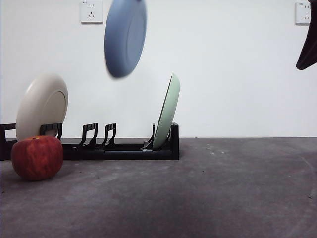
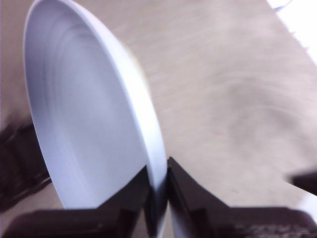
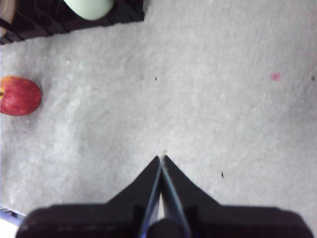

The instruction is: Take the blue plate from the plate rack,put the plate on the table,take the apple from the table,put the apple in the plate

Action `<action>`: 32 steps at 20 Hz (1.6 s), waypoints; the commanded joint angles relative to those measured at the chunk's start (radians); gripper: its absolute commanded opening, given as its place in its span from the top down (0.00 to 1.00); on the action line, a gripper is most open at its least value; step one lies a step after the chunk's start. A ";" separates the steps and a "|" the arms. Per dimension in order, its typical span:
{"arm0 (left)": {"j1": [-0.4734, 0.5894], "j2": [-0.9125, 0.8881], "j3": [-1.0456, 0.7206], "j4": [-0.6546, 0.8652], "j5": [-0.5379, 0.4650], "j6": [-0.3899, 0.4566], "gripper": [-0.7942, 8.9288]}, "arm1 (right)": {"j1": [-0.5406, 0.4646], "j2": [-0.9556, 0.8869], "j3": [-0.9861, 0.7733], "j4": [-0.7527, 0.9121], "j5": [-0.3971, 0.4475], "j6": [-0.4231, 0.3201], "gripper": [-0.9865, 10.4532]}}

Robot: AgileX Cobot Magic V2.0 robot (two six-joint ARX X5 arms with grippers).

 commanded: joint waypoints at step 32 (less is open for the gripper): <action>-0.741 -0.252 -1.169 0.423 -0.726 0.193 0.93 | 0.002 0.002 0.004 -0.002 -0.002 -0.007 0.91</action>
